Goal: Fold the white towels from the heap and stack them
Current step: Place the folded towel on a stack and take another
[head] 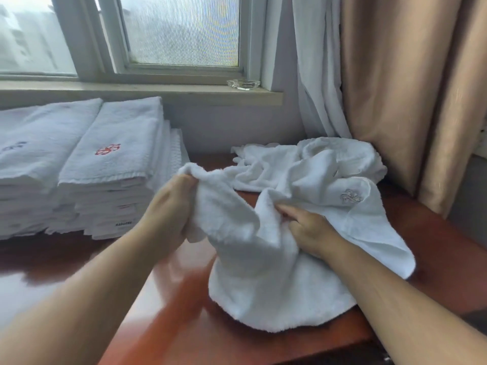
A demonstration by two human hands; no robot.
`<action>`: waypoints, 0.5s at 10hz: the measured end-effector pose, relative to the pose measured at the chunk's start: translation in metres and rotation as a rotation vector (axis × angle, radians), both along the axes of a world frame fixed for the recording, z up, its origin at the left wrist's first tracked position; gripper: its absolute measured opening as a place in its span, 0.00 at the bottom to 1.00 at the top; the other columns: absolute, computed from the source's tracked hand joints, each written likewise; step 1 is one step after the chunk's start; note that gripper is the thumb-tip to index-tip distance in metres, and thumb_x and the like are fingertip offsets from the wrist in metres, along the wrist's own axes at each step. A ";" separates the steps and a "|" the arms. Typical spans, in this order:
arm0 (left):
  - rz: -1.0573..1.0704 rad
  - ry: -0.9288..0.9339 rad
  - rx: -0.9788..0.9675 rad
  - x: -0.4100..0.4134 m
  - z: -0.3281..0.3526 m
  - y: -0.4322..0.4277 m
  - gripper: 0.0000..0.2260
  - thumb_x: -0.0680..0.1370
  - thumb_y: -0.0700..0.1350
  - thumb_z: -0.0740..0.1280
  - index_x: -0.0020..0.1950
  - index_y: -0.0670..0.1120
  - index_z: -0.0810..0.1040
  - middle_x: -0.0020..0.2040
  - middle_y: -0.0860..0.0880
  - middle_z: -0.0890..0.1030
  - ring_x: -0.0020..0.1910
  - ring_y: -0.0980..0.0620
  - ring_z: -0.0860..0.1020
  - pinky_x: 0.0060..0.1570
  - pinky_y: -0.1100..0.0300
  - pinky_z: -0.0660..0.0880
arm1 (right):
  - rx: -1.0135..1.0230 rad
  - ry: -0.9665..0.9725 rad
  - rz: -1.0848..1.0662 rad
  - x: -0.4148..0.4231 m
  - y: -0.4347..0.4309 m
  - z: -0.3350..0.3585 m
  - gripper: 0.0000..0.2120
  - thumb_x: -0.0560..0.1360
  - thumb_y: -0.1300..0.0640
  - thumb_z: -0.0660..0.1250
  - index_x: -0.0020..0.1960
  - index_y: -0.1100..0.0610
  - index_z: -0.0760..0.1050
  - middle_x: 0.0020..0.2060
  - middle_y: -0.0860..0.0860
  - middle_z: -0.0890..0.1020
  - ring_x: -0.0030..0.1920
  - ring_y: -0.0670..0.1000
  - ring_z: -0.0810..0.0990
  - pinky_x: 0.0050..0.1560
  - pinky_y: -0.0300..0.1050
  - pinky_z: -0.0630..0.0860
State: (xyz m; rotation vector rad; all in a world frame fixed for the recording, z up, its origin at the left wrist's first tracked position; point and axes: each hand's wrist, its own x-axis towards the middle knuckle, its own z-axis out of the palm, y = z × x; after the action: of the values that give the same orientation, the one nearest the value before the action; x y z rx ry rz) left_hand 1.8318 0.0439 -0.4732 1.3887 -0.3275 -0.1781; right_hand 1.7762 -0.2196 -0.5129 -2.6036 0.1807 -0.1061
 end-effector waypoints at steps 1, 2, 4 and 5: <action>0.163 -0.009 0.451 0.009 0.026 0.027 0.11 0.82 0.48 0.61 0.55 0.43 0.79 0.46 0.40 0.80 0.43 0.43 0.79 0.44 0.48 0.77 | -0.243 0.071 -0.123 0.021 0.012 -0.001 0.21 0.81 0.53 0.51 0.72 0.44 0.70 0.71 0.51 0.75 0.69 0.58 0.73 0.68 0.55 0.68; 0.251 -0.150 0.703 0.001 0.037 0.052 0.14 0.84 0.42 0.57 0.66 0.47 0.76 0.57 0.43 0.81 0.51 0.48 0.79 0.54 0.56 0.68 | -0.192 -0.094 0.078 0.027 0.038 -0.004 0.20 0.84 0.49 0.51 0.71 0.46 0.72 0.72 0.50 0.73 0.71 0.55 0.72 0.70 0.54 0.68; -0.264 0.277 0.096 -0.022 0.072 0.100 0.33 0.73 0.26 0.63 0.68 0.58 0.78 0.59 0.49 0.85 0.55 0.42 0.84 0.42 0.54 0.83 | -0.426 0.003 0.019 0.032 0.068 -0.022 0.21 0.83 0.46 0.47 0.75 0.44 0.63 0.70 0.54 0.71 0.69 0.59 0.70 0.67 0.57 0.68; -0.077 0.147 0.452 -0.030 0.060 0.113 0.27 0.76 0.27 0.61 0.66 0.53 0.81 0.57 0.46 0.85 0.51 0.44 0.85 0.43 0.52 0.84 | -0.257 -0.219 0.238 0.034 0.079 -0.019 0.17 0.81 0.54 0.55 0.68 0.50 0.73 0.62 0.51 0.76 0.64 0.55 0.74 0.63 0.51 0.70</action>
State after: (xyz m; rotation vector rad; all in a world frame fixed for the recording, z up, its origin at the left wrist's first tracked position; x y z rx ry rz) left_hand 1.8023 0.1573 -0.4128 1.7979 -0.2251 -0.4362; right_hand 1.8103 -0.1405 -0.5319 -2.8185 -0.2363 -0.3477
